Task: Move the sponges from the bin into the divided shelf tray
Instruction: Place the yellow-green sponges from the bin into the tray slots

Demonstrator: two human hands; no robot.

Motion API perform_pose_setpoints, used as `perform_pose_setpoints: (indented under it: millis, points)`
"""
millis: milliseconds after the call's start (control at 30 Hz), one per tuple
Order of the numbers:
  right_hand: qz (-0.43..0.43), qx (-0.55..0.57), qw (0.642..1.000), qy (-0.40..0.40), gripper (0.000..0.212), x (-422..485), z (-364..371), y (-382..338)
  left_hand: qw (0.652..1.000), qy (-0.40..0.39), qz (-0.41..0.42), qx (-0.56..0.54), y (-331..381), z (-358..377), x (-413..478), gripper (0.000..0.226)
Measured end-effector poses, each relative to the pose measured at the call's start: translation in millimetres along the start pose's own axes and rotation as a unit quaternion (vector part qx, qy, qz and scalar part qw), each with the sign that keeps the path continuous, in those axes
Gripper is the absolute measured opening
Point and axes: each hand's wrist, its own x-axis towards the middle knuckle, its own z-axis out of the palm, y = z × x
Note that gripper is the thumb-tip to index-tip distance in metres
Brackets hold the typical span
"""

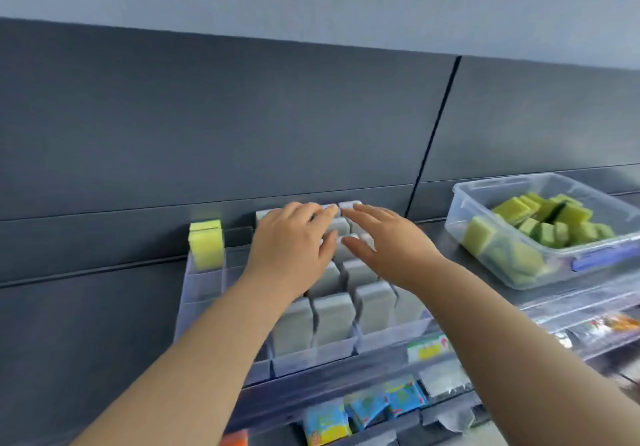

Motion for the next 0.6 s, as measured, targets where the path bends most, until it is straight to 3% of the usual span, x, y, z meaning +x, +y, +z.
perform_pose_setpoints:
  millis: [133,267,433,600]
  points:
    - [0.093,-0.001,0.996,-0.004,0.055,-106.4,-21.3,83.6,0.997,-0.020,0.043,-0.055,115.7,31.0,4.5,0.042]
    - [0.195,0.005,0.980,-0.045,0.057,-202.9,-17.3,148.8,0.991,-0.091,0.048,-0.091,207.7,70.1,-13.7,0.043]
    - [0.267,0.027,0.960,-0.078,0.055,-275.2,-19.4,209.0,0.982,-0.143,0.062,-0.109,274.7,100.4,-5.9,0.046]
    - [0.301,0.059,0.951,-0.034,0.051,-282.7,-28.4,275.4,0.981,-0.133,0.073,-0.117,312.3,137.2,36.3,0.045]
